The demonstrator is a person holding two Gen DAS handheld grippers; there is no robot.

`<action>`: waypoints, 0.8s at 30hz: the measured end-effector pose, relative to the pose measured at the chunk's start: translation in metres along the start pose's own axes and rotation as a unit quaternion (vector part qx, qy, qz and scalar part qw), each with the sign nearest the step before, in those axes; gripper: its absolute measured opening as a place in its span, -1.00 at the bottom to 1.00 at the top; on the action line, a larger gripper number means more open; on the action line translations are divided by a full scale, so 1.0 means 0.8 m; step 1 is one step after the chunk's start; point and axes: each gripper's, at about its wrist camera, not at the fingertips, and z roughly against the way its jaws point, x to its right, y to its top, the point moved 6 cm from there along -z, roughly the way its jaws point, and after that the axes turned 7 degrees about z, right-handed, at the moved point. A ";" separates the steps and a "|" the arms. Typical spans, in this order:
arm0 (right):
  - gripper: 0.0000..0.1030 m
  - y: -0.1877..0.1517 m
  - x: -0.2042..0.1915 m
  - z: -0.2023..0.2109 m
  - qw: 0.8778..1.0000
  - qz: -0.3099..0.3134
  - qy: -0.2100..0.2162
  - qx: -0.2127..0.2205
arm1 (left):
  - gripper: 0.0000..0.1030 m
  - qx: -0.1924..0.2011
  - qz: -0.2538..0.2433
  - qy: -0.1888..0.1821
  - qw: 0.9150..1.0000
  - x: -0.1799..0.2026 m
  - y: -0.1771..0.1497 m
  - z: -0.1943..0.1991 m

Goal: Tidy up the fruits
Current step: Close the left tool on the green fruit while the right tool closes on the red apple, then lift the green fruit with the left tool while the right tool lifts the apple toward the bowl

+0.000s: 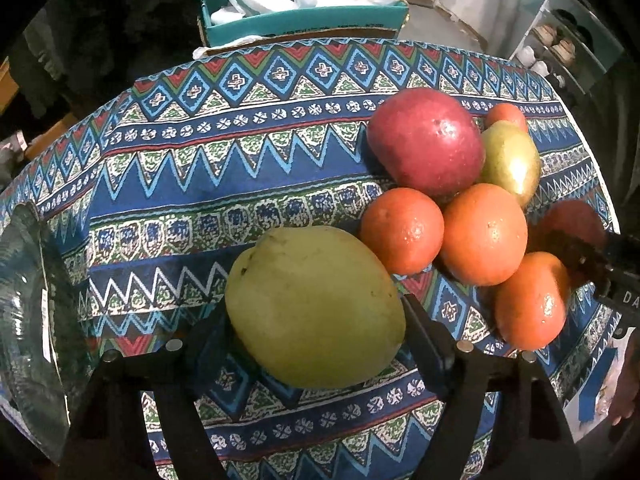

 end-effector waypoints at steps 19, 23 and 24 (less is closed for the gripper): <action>0.44 0.033 -0.019 0.074 0.990 0.061 -0.055 0.113 | 0.57 0.072 0.011 0.007 0.997 -0.022 0.014 0.095; 0.44 0.037 -0.021 0.092 0.987 0.064 -0.059 0.132 | 0.57 0.088 0.012 0.006 0.996 -0.025 0.018 0.116; 0.44 0.038 -0.022 0.097 0.987 0.066 -0.060 0.136 | 0.57 0.092 0.012 0.005 0.996 -0.026 0.018 0.121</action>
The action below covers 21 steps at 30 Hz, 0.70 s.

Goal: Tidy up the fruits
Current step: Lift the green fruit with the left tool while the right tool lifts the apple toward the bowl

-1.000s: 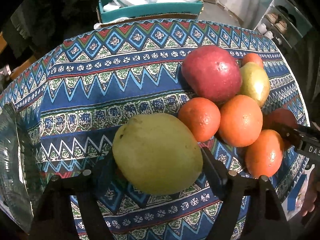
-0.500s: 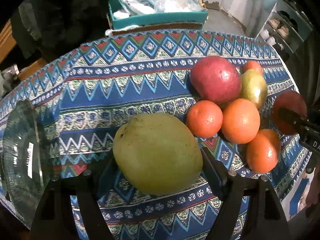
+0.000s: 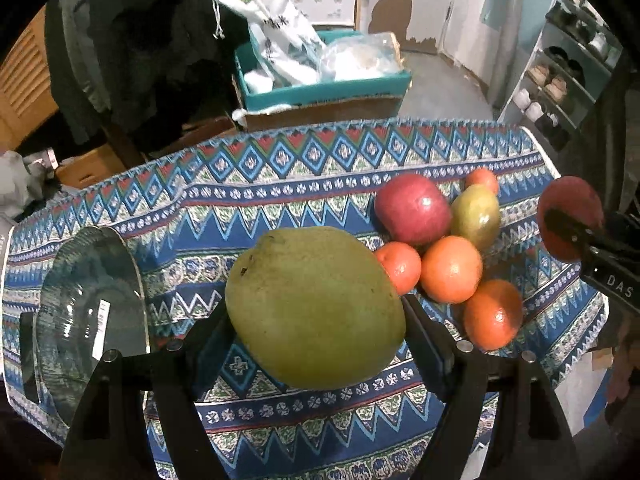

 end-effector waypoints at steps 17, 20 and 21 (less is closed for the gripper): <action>0.44 0.039 -0.026 0.076 0.996 0.023 0.009 0.082 | 0.57 0.055 0.011 -0.004 0.998 -0.012 0.015 0.063; 0.44 0.044 -0.032 0.085 0.995 0.026 0.014 0.091 | 0.57 0.063 0.013 -0.001 0.998 -0.017 0.017 0.070; 0.44 0.046 -0.035 0.088 0.995 0.026 0.016 0.095 | 0.57 0.065 0.013 0.000 0.998 -0.018 0.017 0.072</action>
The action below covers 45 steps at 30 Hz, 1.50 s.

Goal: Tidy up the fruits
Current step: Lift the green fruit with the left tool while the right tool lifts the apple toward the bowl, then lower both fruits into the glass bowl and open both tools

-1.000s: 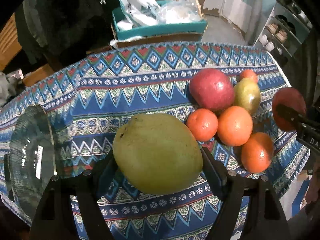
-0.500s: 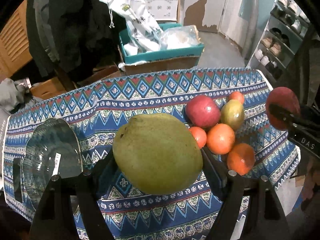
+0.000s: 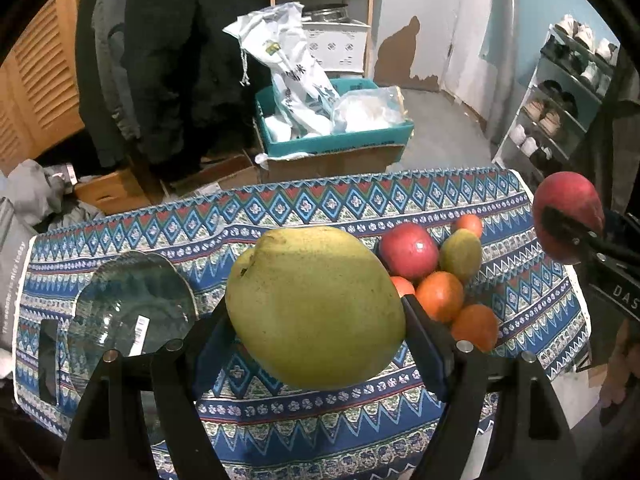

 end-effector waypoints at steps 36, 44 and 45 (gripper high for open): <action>0.44 0.091 -0.175 0.017 0.992 0.069 0.101 0.044 | 0.57 0.054 0.095 0.047 0.993 -0.153 0.010 0.068; 0.44 0.102 -0.241 -0.001 0.986 0.087 0.139 0.029 | 0.57 0.043 0.126 0.072 0.989 -0.208 -0.007 0.061; 0.44 0.103 -0.252 -0.005 0.985 0.089 0.146 0.025 | 0.57 0.039 0.131 0.076 0.988 -0.217 -0.010 0.058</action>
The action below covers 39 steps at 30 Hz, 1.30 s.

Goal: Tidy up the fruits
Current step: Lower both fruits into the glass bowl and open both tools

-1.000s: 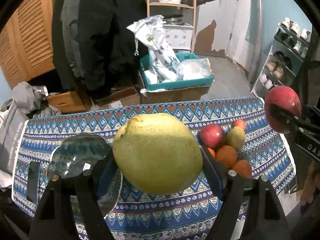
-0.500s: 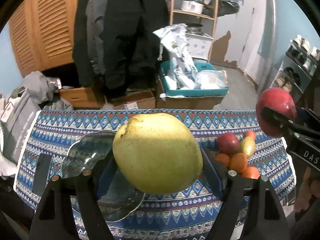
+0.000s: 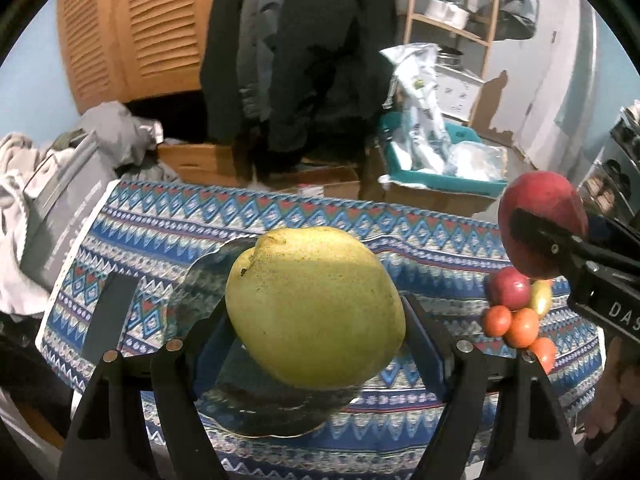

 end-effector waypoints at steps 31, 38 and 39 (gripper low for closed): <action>0.44 -0.042 -0.159 -0.184 0.978 0.066 0.110 -0.163 | 0.57 -0.124 0.070 0.062 0.988 -0.133 -0.066 -0.114; 0.44 -0.060 -0.161 -0.201 0.973 0.060 0.115 -0.191 | 0.57 -0.155 0.080 0.063 0.983 -0.138 -0.079 -0.129; 0.44 -0.061 -0.161 -0.202 0.973 0.059 0.115 -0.193 | 0.57 -0.159 0.081 0.062 0.982 -0.137 -0.081 -0.131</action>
